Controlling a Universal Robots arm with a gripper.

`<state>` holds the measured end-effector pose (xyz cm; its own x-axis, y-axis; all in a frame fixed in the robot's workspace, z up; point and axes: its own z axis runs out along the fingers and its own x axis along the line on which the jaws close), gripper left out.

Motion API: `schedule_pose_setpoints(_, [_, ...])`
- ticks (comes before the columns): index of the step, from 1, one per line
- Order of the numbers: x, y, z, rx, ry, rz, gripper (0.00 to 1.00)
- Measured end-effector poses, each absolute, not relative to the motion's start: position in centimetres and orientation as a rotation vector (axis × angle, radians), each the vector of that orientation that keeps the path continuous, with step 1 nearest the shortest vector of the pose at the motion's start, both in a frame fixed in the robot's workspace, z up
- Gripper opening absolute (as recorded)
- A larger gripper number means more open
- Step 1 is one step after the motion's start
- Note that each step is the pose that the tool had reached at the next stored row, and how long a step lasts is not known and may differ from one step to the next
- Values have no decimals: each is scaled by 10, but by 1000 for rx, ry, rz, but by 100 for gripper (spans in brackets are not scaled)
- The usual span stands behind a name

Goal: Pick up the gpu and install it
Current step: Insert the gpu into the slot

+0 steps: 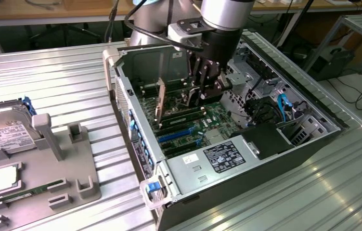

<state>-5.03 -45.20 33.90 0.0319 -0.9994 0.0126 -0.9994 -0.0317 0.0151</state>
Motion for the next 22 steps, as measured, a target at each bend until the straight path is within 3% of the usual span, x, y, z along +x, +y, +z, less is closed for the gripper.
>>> schedule_pose_setpoints(22, [-52, -451, 294, 2242, -2172, -2, 27])
